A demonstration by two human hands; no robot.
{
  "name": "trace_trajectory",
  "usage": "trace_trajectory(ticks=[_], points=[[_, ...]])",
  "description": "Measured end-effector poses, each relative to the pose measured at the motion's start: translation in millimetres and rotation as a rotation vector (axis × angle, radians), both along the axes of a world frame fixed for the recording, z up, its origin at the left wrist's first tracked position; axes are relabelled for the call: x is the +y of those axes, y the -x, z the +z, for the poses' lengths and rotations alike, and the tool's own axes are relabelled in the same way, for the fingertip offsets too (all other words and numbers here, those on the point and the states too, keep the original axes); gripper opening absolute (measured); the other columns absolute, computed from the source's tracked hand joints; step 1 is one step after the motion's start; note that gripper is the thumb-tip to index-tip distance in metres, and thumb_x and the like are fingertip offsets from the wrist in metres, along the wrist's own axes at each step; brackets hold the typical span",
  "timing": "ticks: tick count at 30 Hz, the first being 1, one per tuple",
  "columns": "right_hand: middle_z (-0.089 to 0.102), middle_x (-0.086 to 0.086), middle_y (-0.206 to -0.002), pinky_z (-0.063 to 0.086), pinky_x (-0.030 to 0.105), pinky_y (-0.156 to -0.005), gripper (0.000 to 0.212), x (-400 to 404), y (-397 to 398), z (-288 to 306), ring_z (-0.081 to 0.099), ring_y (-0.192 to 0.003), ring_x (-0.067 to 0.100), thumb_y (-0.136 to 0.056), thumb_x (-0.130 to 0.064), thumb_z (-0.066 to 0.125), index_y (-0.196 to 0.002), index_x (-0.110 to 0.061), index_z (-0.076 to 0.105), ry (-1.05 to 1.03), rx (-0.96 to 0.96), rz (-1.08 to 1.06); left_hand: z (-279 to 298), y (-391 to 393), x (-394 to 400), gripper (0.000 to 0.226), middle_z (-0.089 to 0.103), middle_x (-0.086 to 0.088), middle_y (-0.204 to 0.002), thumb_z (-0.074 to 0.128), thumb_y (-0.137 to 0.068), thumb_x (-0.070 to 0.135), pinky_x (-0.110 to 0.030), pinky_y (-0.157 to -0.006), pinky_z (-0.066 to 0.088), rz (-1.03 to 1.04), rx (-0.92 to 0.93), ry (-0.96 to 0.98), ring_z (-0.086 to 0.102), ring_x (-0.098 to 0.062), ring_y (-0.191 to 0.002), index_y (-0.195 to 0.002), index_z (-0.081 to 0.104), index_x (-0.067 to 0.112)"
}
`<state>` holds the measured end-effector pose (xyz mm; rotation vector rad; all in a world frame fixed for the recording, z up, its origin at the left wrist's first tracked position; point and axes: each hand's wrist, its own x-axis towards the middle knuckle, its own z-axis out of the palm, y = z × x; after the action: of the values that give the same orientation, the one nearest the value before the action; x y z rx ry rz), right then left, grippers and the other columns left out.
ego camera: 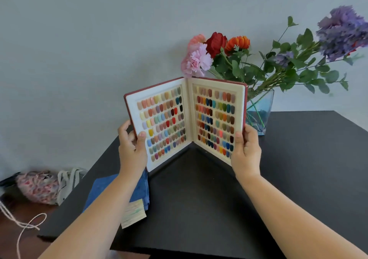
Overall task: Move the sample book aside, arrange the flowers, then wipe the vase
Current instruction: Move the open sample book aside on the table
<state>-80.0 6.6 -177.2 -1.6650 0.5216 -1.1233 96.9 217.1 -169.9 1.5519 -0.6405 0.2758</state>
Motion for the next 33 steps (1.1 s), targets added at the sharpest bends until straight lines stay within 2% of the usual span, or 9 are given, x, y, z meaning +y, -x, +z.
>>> trace_trajectory(ticks=[3, 8, 11, 15, 20, 23, 29, 33], points=[[0.053, -0.045, -0.104, 0.049, 0.016, -0.079, 0.023, 11.3, -31.3, -2.4, 0.054, -0.101, -0.018, -0.1, -0.03, 0.043, -0.114, -0.048, 0.04, 0.011, 0.011, 0.03, 1.3, -18.6, 8.1, 0.034, 0.069, 0.018, -0.11, 0.051, -0.099, 0.032, -0.019, -0.072, 0.055, 0.049, -0.006, 0.007, 0.067, -0.006, -0.102, -0.117, 0.035, 0.056], [0.056, -0.038, -0.104, 0.047, 0.014, -0.08, 0.023, 23.0, -79.5, -3.9, 0.054, -0.102, -0.017, -0.101, -0.031, 0.042, -0.117, -0.046, 0.04, -0.001, 0.019, 0.044, 0.6, -55.6, 9.1, 0.032, 0.067, 0.007, -0.12, 0.049, -0.1, 0.032, -0.024, -0.075, 0.057, 0.071, 0.016, 0.019, 0.067, -0.008, -0.105, -0.122, 0.035, 0.049], [0.054, -0.042, -0.103, 0.046, 0.011, -0.078, 0.022, 20.3, -103.3, -3.4, 0.053, -0.102, -0.017, -0.101, -0.03, 0.041, -0.119, -0.043, 0.04, 0.002, 0.028, 0.033, 3.9, -76.9, 3.3, 0.032, 0.066, 0.008, -0.12, 0.05, -0.1, 0.032, -0.027, -0.075, 0.057, 0.077, 0.027, 0.003, 0.067, -0.007, -0.104, -0.119, 0.035, 0.052], [0.057, -0.032, -0.103, 0.048, 0.015, -0.078, 0.021, 7.2, -129.3, -5.2, 0.057, -0.099, -0.01, -0.102, -0.031, 0.039, -0.119, -0.044, 0.04, -0.048, 0.033, 0.005, 7.4, -111.9, -3.4, 0.035, 0.067, 0.01, -0.119, 0.05, -0.099, 0.034, -0.027, -0.072, 0.057, 0.091, 0.031, -0.045, 0.068, -0.004, -0.1, -0.115, 0.033, 0.059], [0.057, -0.028, -0.105, 0.046, 0.01, -0.074, 0.023, -9.2, -161.3, -10.2, 0.057, -0.099, -0.007, -0.102, -0.03, 0.038, -0.12, -0.045, 0.037, -0.064, 0.043, -0.018, 5.9, -149.3, -16.7, 0.037, 0.064, 0.024, -0.11, 0.051, -0.098, 0.033, -0.026, -0.072, 0.057, 0.088, 0.047, -0.071, 0.067, 0.003, -0.097, -0.116, 0.033, 0.059], [0.057, -0.029, -0.105, 0.044, 0.007, -0.071, 0.022, -20.0, -181.5, -12.6, 0.057, -0.098, -0.008, -0.102, -0.032, 0.037, -0.121, -0.044, 0.037, -0.061, 0.05, -0.025, 3.3, -171.5, -21.7, 0.036, 0.066, 0.026, -0.11, 0.052, -0.098, 0.034, -0.026, -0.072, 0.057, 0.076, 0.06, -0.06, 0.067, 0.001, -0.1, -0.119, 0.034, 0.057], [0.057, -0.022, -0.107, 0.048, 0.018, -0.078, 0.026, -43.3, -216.9, -19.5, 0.059, -0.098, 0.001, -0.102, -0.026, 0.037, -0.123, -0.042, 0.035, -0.055, 0.077, -0.024, -2.4, -208.6, -30.2, 0.037, 0.067, 0.024, -0.113, 0.053, -0.097, 0.033, -0.034, -0.077, 0.058, 0.053, 0.092, -0.059, 0.067, -0.004, -0.102, -0.121, 0.034, 0.055], [0.055, -0.025, -0.104, 0.051, 0.023, -0.082, 0.025, -55.0, -235.3, -21.8, 0.059, -0.098, 0.004, -0.102, -0.025, 0.036, -0.122, -0.041, 0.035, -0.027, 0.099, -0.04, -5.0, -221.4, -37.7, 0.038, 0.066, 0.027, -0.11, 0.053, -0.098, 0.032, -0.033, -0.077, 0.058, 0.054, 0.098, -0.063, 0.068, -0.003, -0.101, -0.119, 0.033, 0.056]])
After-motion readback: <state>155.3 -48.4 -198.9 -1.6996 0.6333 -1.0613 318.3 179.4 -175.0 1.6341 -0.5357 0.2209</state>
